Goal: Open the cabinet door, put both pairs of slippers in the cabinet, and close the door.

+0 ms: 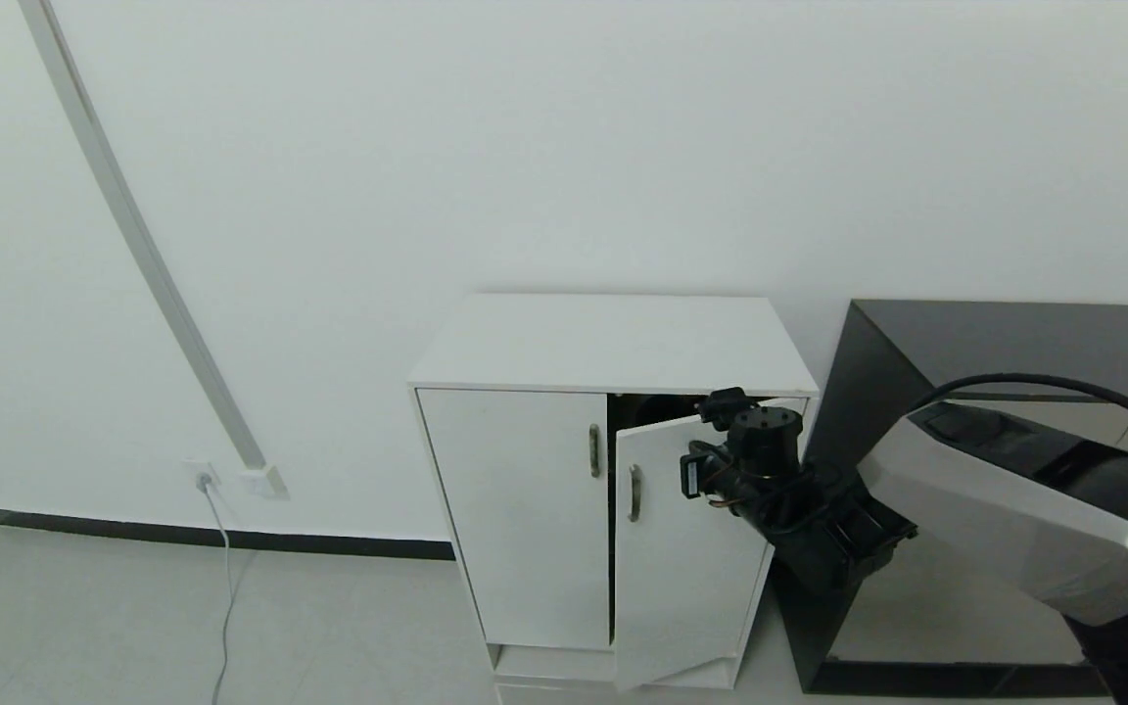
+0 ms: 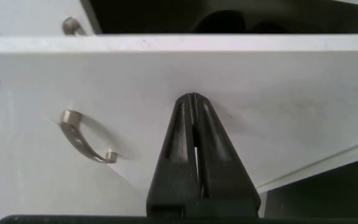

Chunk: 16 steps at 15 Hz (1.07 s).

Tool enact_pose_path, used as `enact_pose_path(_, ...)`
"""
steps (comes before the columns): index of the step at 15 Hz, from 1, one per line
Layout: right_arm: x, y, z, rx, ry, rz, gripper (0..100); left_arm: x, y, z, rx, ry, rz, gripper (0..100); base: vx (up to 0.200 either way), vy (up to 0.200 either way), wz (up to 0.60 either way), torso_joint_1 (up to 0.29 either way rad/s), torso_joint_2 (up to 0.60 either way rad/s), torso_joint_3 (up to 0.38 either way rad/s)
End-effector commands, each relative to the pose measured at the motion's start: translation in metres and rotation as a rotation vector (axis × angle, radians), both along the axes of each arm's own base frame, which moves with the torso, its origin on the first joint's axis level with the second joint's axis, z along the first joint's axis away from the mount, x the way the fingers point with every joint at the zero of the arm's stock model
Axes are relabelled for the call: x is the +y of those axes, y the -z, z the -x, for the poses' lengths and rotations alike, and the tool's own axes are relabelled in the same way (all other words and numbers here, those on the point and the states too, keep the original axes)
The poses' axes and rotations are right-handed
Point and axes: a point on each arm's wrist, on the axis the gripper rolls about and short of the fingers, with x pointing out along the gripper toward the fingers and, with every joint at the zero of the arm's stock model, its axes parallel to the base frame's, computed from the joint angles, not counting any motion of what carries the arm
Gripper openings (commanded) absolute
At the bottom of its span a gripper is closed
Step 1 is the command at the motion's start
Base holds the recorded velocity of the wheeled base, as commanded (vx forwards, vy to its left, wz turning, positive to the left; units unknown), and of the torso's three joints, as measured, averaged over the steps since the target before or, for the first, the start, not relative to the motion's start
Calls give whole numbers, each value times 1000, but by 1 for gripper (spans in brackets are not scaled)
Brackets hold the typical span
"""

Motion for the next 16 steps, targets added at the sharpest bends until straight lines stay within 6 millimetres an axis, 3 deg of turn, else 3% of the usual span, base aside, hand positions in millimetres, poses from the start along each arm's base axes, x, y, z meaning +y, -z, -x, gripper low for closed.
enact_pose_path(1, -1, 14, -13, 0, 15, 1, 0, 0, 0, 0, 1, 0, 0, 0, 0, 0, 0, 0, 0, 0)
enact_pose_path(5, -5, 21, -30, -6, 39, -2, 0, 0, 0, 0, 1, -2, 2, 0, 0, 0, 0, 0, 0, 0)
enact_pose_path(16, -17, 14, -51, -18, 75, -9, 0, 0, 0, 0, 1, -2, 2, 0, 0, 0, 0, 0, 0, 0)
